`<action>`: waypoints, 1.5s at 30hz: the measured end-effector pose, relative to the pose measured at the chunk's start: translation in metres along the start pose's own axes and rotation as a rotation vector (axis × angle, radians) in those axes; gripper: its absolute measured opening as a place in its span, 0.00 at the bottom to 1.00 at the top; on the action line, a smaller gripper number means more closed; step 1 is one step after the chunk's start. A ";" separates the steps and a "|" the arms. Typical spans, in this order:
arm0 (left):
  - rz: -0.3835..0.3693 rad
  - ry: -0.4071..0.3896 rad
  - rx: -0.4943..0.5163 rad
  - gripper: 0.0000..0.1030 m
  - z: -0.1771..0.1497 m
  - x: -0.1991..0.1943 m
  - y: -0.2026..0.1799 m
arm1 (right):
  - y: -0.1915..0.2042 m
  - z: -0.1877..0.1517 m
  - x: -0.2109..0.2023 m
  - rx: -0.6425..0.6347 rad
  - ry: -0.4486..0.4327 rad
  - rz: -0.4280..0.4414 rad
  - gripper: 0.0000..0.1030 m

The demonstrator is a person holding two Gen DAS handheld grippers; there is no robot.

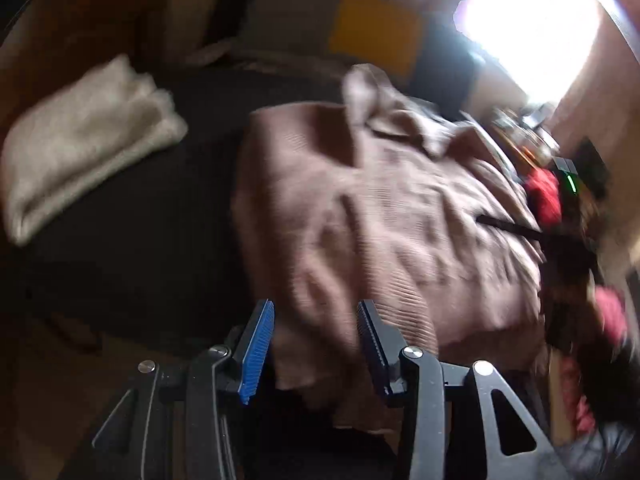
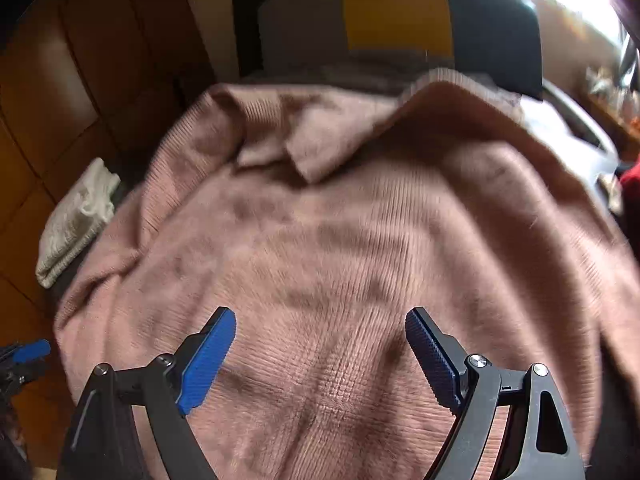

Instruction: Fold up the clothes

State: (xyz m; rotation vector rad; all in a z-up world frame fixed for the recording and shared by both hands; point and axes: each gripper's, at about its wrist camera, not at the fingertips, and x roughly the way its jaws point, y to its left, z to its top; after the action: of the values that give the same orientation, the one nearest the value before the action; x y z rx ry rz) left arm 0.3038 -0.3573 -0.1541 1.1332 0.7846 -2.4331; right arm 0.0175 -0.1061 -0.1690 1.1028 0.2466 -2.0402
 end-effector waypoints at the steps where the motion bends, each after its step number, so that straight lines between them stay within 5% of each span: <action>1: -0.006 0.000 -0.038 0.42 0.003 0.003 0.007 | 0.000 -0.005 0.001 -0.011 -0.024 0.006 0.89; 9: 0.060 0.011 0.012 0.41 0.024 0.026 -0.010 | -0.007 -0.018 -0.002 -0.044 -0.084 0.064 1.00; 11: 0.096 0.017 0.026 0.17 0.027 0.031 -0.014 | -0.008 -0.020 -0.004 -0.039 -0.095 0.075 1.00; 13: 0.059 0.014 0.000 0.14 0.034 0.029 -0.012 | -0.012 -0.021 -0.008 -0.030 -0.103 0.087 1.00; 23: -0.026 -0.177 0.008 0.06 0.124 -0.061 0.022 | -0.007 -0.025 -0.005 -0.029 -0.115 0.089 1.00; 35: 0.693 -0.297 0.354 0.05 0.232 -0.050 0.026 | 0.001 -0.020 -0.003 -0.076 -0.095 0.043 1.00; 37: 0.505 -0.266 0.327 0.11 0.238 -0.053 0.028 | 0.003 -0.020 -0.002 -0.085 -0.093 0.030 1.00; 38: 0.446 -0.258 0.359 0.27 0.234 -0.052 0.024 | 0.004 -0.020 -0.001 -0.089 -0.092 0.026 1.00; 45: 0.265 -0.060 0.735 0.42 0.154 -0.018 -0.006 | 0.004 -0.019 0.002 -0.084 -0.099 0.031 1.00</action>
State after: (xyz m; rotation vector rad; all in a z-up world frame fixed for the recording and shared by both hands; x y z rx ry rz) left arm 0.2206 -0.4451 -0.0568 1.2779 -0.3139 -2.5526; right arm 0.0315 -0.1002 -0.1818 0.9464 0.2613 -2.0313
